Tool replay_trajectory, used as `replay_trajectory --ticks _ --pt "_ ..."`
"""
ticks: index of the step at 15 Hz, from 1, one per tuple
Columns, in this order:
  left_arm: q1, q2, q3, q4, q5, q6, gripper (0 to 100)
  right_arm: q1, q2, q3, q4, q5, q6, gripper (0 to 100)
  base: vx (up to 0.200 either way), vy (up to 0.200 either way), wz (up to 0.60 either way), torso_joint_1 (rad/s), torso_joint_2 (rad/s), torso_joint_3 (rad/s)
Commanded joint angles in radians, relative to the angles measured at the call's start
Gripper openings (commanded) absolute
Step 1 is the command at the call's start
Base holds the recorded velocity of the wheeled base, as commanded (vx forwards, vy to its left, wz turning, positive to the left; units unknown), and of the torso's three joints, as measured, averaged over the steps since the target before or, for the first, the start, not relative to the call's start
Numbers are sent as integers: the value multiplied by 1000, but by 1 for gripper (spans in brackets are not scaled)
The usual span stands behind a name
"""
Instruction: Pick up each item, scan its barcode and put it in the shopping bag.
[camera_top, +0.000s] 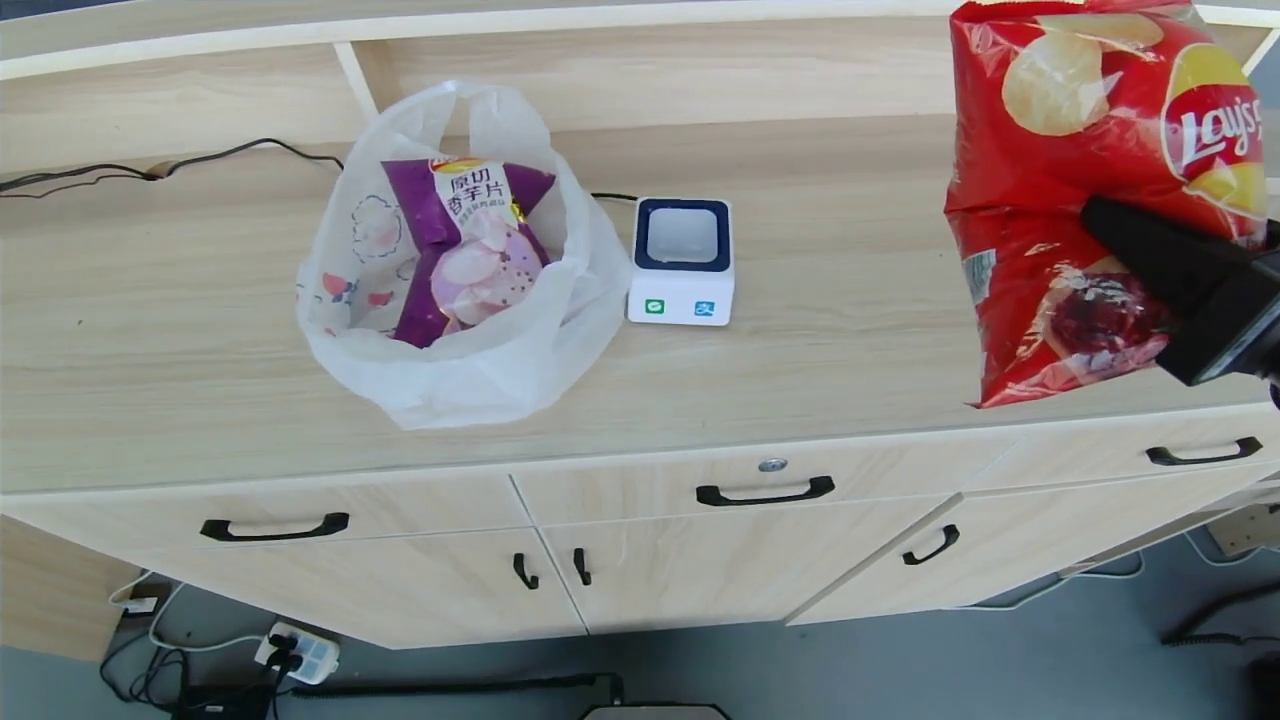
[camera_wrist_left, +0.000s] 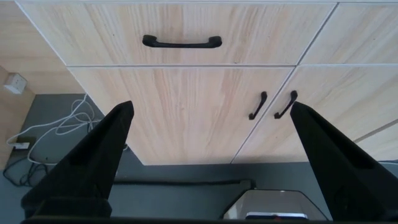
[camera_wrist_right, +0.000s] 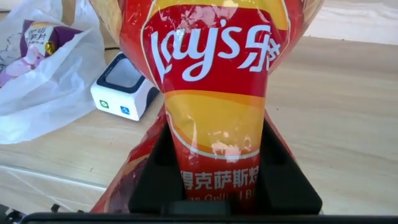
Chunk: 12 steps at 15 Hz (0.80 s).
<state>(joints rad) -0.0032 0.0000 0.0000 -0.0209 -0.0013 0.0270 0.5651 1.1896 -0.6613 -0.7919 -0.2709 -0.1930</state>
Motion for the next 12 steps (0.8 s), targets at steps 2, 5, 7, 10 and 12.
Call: replay_trajectory --ticks 2,5,7,10,12 --pt "0 2 0 -1 0 -1 100 -1 -2 23 2 -1 0 0 200 0 0 10 2 2" --pt "0 2 0 -2 0 -2 100 -2 -10 37 2 2 3 0 200 0 0 6 2 4" --pt "0 2 0 -2 0 -1 100 -4 7 28 2 9 3 0 100 0 0 4 1 4" --pt "0 0 0 -2 0 -1 100 -2 39 11 2 10 0 0 -67 67 0 -2 2 1" --pt "2 2 0 -2 0 1 100 -2 38 14 2 10 1 0 -200 200 0 -27 -12 9"
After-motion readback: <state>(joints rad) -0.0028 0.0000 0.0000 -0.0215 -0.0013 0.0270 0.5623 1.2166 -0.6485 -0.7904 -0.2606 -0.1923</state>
